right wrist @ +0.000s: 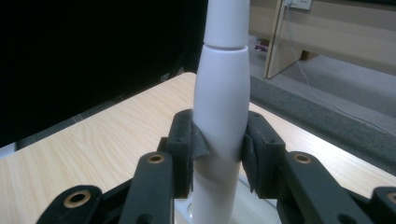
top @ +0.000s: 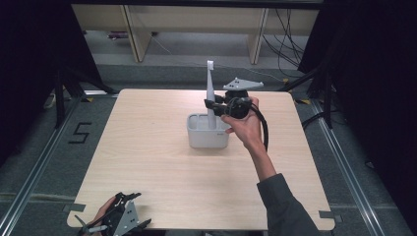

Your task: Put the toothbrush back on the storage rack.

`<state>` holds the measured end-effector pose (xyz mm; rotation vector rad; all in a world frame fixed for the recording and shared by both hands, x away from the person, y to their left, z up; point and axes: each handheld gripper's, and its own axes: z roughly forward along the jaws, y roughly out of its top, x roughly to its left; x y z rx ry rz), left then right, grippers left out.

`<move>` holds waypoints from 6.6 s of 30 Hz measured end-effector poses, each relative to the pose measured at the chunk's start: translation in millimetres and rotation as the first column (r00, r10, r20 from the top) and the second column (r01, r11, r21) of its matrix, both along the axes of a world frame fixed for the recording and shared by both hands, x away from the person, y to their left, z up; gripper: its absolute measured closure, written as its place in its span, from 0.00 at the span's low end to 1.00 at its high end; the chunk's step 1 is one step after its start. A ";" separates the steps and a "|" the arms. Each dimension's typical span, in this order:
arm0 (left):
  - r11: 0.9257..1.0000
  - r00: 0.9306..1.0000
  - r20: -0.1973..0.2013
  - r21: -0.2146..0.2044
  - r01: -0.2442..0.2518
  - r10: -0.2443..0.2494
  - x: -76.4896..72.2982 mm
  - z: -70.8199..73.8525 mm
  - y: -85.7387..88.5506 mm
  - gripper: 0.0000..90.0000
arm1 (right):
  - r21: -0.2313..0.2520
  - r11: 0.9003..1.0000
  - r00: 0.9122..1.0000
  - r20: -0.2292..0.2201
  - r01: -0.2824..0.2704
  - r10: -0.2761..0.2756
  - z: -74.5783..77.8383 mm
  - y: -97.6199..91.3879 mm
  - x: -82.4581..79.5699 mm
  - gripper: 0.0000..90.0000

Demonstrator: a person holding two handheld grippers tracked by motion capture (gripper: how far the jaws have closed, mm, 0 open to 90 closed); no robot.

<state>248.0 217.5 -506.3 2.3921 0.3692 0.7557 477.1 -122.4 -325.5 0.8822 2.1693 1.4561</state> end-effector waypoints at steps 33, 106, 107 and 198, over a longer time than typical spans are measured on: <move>1.000 1.000 0.001 -0.015 0.010 -0.010 -0.1 -1.3 -0.2 0.18 | -0.165 0.985 0.996 -0.070 0.050 -0.063 -50.7 22.7 42.0 0.74; 1.000 0.999 -0.025 0.014 0.020 -0.020 -0.5 -1.0 -0.9 0.18 | -0.164 0.985 0.986 -0.144 0.056 -0.080 -55.8 3.7 13.7 0.41; 1.000 0.999 -0.025 0.014 0.020 -0.020 -0.5 -1.0 -0.9 0.18 | -0.164 0.985 0.986 -0.144 0.056 -0.080 -55.8 3.7 13.7 0.41; 1.000 1.000 -0.005 0.005 0.022 -0.022 -1.4 -1.2 -1.7 0.18 | -0.178 0.984 0.989 -0.147 0.004 -0.031 -97.4 -51.9 -95.5 0.26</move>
